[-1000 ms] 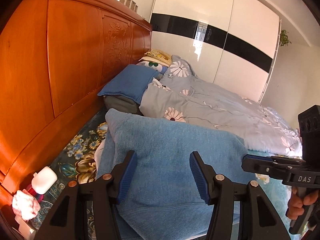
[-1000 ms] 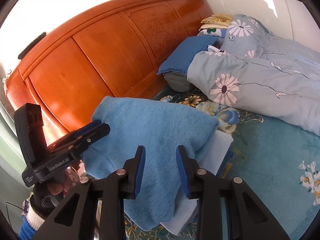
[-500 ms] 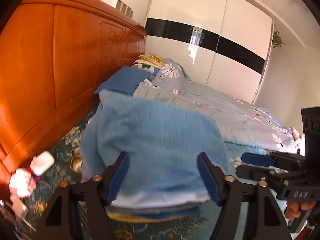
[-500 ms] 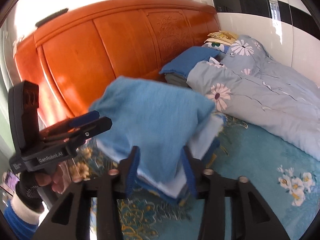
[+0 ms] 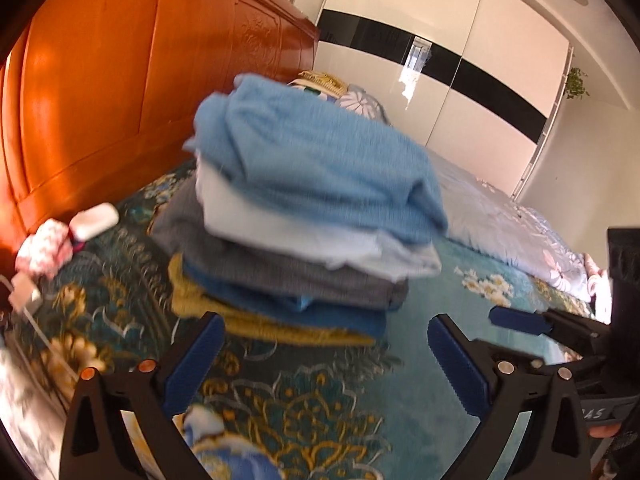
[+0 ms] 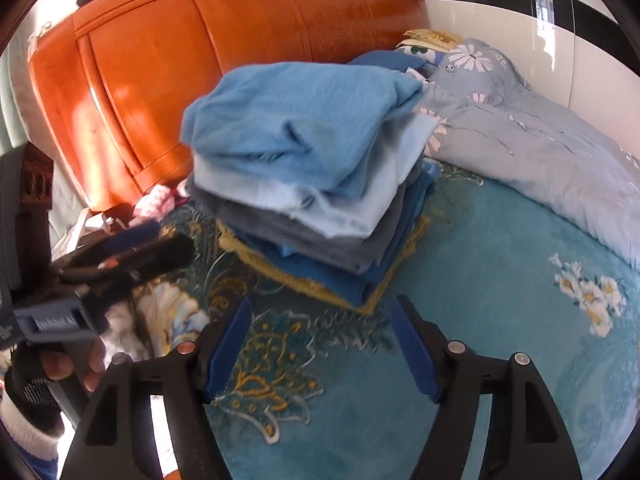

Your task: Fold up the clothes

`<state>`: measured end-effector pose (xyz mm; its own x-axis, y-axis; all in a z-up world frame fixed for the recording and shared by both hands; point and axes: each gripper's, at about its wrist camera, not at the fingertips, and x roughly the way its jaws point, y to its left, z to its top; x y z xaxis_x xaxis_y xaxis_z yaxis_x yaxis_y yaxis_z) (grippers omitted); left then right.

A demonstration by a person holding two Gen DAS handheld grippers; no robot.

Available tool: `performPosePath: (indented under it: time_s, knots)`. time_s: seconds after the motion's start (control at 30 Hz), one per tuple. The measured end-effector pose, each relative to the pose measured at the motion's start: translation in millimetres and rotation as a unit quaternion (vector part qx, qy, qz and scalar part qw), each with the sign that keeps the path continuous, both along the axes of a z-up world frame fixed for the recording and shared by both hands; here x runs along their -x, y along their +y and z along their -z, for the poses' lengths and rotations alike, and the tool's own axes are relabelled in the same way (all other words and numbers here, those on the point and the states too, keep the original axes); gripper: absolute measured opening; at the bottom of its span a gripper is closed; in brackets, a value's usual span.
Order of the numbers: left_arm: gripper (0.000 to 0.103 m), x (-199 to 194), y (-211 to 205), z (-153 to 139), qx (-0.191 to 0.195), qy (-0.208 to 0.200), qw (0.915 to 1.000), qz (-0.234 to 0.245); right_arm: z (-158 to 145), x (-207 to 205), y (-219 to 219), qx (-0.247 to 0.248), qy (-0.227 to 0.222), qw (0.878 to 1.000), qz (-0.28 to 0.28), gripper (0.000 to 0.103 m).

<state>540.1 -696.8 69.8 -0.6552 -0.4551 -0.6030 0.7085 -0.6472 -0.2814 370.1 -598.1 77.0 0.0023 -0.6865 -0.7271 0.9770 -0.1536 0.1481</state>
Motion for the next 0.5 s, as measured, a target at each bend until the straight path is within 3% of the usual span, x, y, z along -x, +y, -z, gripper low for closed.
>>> performPosePath:
  time_s: [0.17, 0.23, 0.5]
  knots:
    - [0.103, -20, 14, 19, -0.013, 0.004, 0.9995, -0.028, 4, -9, 14, -0.006, -0.001, 1.000, 0.002, 0.077]
    - [0.103, -27, 17, 26, -0.015, 0.002, 0.9989, -0.045, 6, -11, 19, -0.006, 0.002, 1.000, 0.006, 0.093]
    - [0.103, -34, 39, 40, 0.025, -0.004, 0.9982, -0.054, 21, -11, 40, -0.010, -0.004, 1.000, 0.023, 0.095]
